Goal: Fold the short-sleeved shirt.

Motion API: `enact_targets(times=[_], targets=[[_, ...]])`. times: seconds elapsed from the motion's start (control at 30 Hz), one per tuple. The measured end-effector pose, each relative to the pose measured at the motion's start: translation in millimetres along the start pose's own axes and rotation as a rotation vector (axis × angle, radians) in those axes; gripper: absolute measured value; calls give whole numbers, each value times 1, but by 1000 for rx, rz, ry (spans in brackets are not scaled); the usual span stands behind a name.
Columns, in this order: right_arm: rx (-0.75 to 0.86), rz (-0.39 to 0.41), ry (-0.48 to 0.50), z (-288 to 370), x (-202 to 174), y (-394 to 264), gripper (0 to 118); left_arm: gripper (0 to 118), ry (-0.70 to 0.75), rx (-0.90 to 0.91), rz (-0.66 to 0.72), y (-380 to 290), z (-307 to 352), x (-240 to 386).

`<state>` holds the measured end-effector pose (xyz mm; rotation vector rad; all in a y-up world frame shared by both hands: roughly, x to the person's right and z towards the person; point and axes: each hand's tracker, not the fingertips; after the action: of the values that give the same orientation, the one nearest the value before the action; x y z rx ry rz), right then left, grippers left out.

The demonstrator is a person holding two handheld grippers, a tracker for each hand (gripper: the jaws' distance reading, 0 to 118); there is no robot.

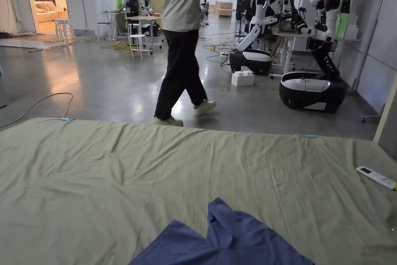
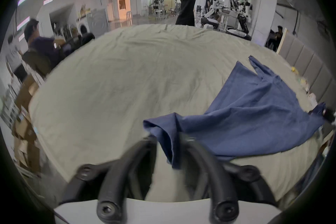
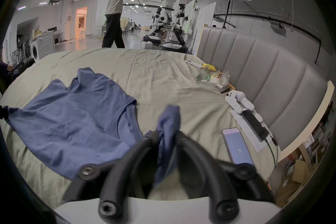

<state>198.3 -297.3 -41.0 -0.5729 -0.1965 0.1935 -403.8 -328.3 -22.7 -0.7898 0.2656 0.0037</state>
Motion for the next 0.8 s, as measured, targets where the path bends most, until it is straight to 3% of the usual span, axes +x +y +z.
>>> enact_targets(times=[0.03,0.07,0.23,0.43,0.57,0.6,0.63,0.7,0.73,0.77,0.8], targets=[[33,0,1,5,-2,1,83,72,21,30,-46,0,3,2],[55,8,0,9,-5,3,90,72,35,66,-85,1,7,3],[203,63,25,33,-32,29,89,72,20,230,-134,13,29,22],[354,-1,147,52,-82,66,89,72,-79,410,-36,56,66,74],[488,-30,166,68,-109,86,89,70,-131,535,-2,73,92,108],[519,-30,171,72,-111,90,86,67,-130,561,-8,74,98,119],[543,-40,183,76,-114,94,75,61,-140,587,-13,77,103,125],[568,-61,195,83,-118,101,40,44,-138,614,-25,77,111,137],[578,-61,197,85,-119,104,15,23,-137,621,-25,76,116,143],[583,-63,188,87,-119,108,12,14,-138,625,-22,79,119,144],[593,-68,184,89,-119,110,12,13,-129,633,-25,78,123,148]])
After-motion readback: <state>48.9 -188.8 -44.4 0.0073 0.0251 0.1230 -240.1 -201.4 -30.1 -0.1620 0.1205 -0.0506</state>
